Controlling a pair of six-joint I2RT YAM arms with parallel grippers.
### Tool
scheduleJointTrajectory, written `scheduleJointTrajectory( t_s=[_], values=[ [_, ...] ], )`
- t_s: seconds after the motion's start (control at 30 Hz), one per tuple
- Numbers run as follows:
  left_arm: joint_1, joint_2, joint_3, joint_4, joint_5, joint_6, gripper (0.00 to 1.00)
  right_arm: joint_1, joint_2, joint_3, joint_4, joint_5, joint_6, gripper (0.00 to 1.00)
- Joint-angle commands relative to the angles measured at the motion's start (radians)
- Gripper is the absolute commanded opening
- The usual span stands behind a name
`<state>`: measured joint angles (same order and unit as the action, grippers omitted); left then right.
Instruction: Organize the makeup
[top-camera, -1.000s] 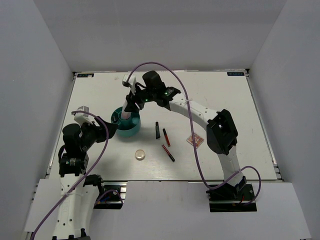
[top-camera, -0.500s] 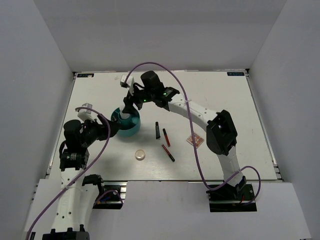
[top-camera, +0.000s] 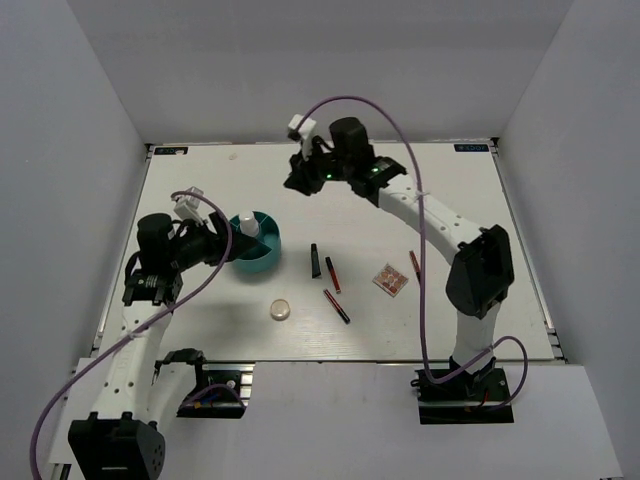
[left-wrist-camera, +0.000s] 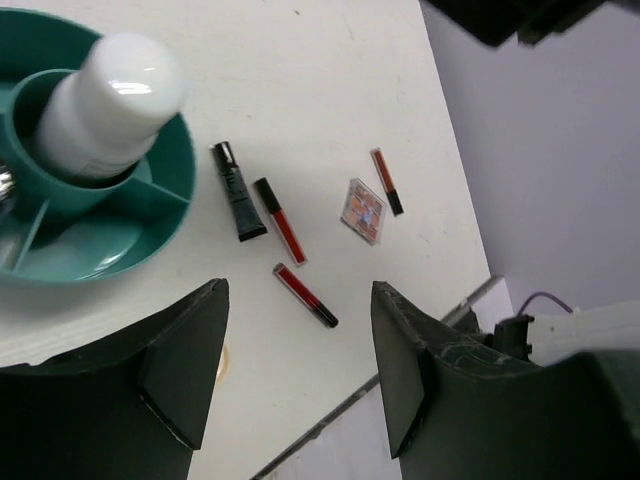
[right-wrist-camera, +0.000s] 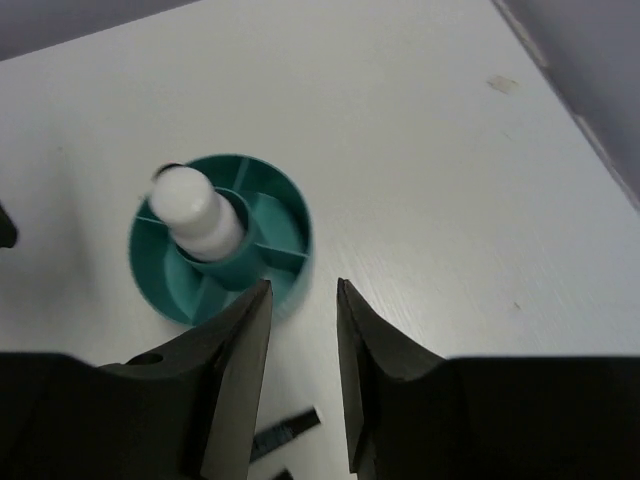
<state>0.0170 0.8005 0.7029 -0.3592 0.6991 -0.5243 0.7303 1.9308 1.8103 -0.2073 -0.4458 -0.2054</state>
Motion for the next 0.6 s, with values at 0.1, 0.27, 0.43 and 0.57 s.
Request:
scheduleJointTrajectory(
  t_s=[0.1, 0.27, 0.43, 0.57],
  values=[
    [-0.149, 0.136, 0.136, 0.086, 0.004, 0.006, 0.68, -0.167, -0.147, -0.153, -0.035, 0.065, 0.061, 0.46],
    [-0.409, 0.391, 0.291, 0.085, -0.158, -0.003, 0.69, -0.282, -0.234, -0.293, -0.072, 0.093, 0.075, 0.62],
    [-0.584, 0.641, 0.568, -0.117, -0.404, -0.025, 0.69, -0.403, -0.312, -0.410, -0.093, 0.096, 0.086, 0.56],
    [-0.644, 0.839, 0.682, -0.247, -0.584, -0.046, 0.53, -0.476, -0.371, -0.489, -0.101, 0.102, 0.106, 0.43]
  ],
)
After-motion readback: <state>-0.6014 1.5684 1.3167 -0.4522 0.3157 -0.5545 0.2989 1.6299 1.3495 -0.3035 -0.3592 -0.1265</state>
